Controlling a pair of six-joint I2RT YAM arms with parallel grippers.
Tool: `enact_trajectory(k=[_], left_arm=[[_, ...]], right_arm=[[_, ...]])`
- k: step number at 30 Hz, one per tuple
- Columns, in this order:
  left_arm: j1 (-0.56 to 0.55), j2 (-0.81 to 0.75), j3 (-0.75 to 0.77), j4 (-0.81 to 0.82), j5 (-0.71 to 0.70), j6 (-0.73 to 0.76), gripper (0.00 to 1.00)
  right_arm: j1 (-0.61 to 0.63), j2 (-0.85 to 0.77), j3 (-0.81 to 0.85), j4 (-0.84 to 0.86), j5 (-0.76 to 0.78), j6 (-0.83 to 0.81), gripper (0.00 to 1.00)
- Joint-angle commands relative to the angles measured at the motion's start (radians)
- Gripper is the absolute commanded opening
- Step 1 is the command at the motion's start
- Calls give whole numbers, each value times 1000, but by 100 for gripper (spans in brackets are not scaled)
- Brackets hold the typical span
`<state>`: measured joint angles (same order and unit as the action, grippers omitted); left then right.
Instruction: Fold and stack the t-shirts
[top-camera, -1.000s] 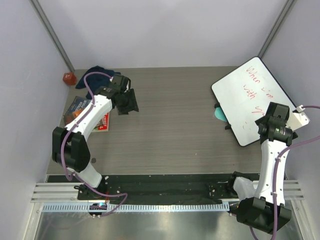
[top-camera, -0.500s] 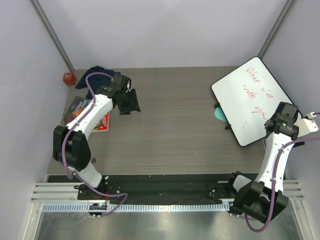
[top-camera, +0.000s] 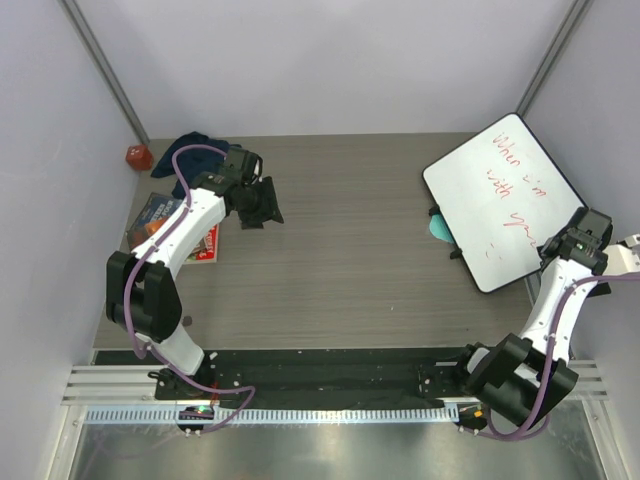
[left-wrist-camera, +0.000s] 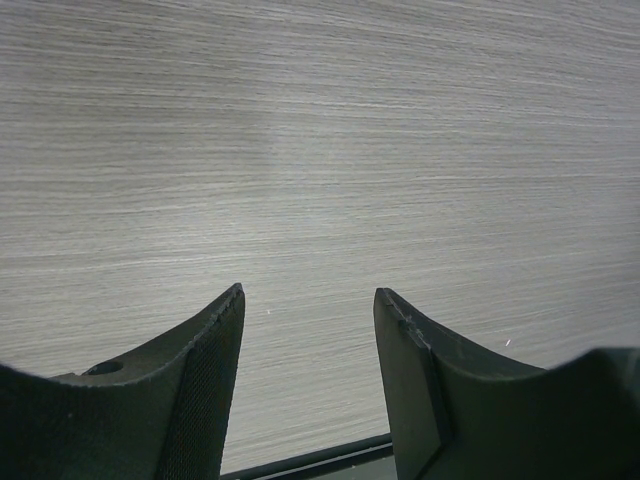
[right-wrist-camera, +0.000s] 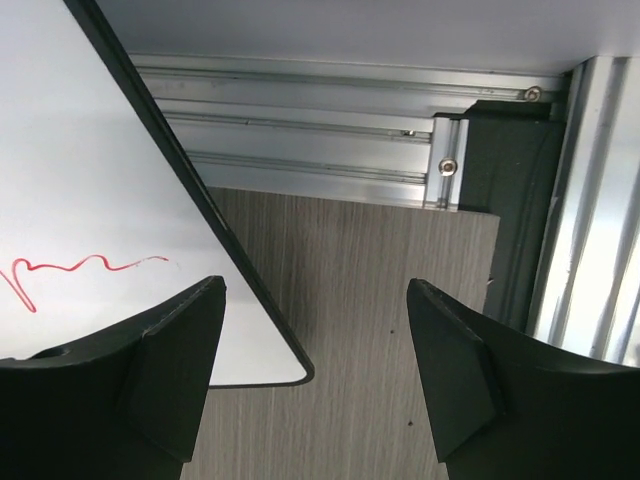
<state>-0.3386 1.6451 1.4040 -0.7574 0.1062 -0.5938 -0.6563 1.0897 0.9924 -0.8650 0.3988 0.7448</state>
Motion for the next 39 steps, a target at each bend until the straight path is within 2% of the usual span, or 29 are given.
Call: enact_trajectory(k=[1,11,13,15,16,17,18,19,22,31,32,33,34,35,37,38,39], left_arm=[[-2,-21,12,30,13,5,56],[-2,-15,7,32,6,5,55],[-2,-10,9,33,7,3,55],[-2,-7,10,32,12,3,55],[-2,-5,12,33,13,2,55],[-2,-4,12,33,13,2,55],[-2,-4,12,33,13,2,55],[-2,-4,12,35,13,2,55],[-2,-5,12,36,16,0,55],[-2,-5,10,41,23,-4,55],[-4,-5,9,41,23,-4,55],[-2,-7,9,41,21,-4,55],[-2,-8,7,43,21,-4,55],[-2,-10,6,44,24,-6,55],[-2,-8,6,44,29,-6,55],[-2,-7,4,44,32,-6,55],[-2,-10,4,46,33,-6,55]], right_arm=[[-9,6,-11,98,-77,-10,79],[-8,119,-35,234,-253,-65,78],[-9,136,-37,247,-284,-70,75],[-9,141,-43,273,-336,-73,57],[-9,136,-46,284,-353,-76,43],[-8,130,-47,296,-380,-79,20],[-9,127,-51,305,-402,-84,7],[-6,127,-54,326,-441,-93,1],[27,105,-72,369,-538,-113,1],[144,-10,-64,377,-500,-168,1],[145,-19,-60,347,-476,-170,20],[144,-27,-61,328,-445,-165,29],[145,-39,-63,313,-410,-147,33],[144,-71,-70,272,-294,-128,39],[142,-109,-86,253,-217,-91,59],[139,-131,-106,254,-204,-70,64],[132,-154,-113,256,-212,-62,65]])
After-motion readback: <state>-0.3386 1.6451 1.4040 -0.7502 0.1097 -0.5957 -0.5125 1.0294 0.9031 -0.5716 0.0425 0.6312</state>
